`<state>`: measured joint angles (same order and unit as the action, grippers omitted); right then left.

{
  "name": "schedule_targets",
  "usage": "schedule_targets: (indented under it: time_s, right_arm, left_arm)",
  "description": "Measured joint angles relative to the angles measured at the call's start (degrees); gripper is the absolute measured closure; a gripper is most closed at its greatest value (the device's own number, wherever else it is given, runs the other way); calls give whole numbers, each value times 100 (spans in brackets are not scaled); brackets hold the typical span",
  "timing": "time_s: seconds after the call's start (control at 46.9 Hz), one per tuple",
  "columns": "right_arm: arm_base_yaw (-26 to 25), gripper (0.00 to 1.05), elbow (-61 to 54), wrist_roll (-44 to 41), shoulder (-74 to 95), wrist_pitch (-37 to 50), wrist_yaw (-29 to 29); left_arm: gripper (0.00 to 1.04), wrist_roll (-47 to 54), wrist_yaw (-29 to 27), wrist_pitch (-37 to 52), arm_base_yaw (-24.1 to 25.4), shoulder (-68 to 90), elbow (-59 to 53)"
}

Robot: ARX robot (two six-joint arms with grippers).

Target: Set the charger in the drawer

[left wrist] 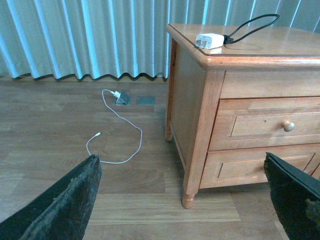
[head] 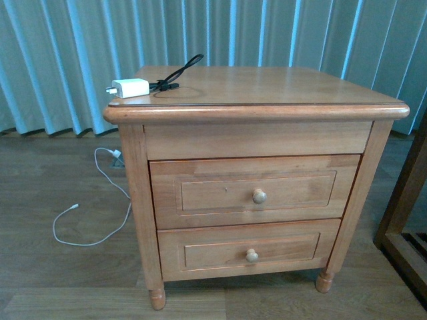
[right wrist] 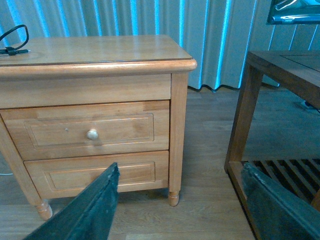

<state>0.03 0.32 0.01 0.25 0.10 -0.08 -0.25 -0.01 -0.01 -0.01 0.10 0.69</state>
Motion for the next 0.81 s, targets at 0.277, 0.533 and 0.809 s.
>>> schedule_targets:
  time_s: [0.277, 0.533, 0.809]
  right_arm:
    - [0, 8, 0, 0, 0, 0, 0]
    - [-428, 8, 361, -575, 715, -739, -1471]
    - [295, 8, 1034, -1228, 4413, 1628, -1512]
  left_arm:
    - [6, 0, 0, 0, 0, 0, 0]
    - [6, 0, 2, 0, 0, 0, -2]
    - [6, 0, 0, 0, 0, 0, -2]
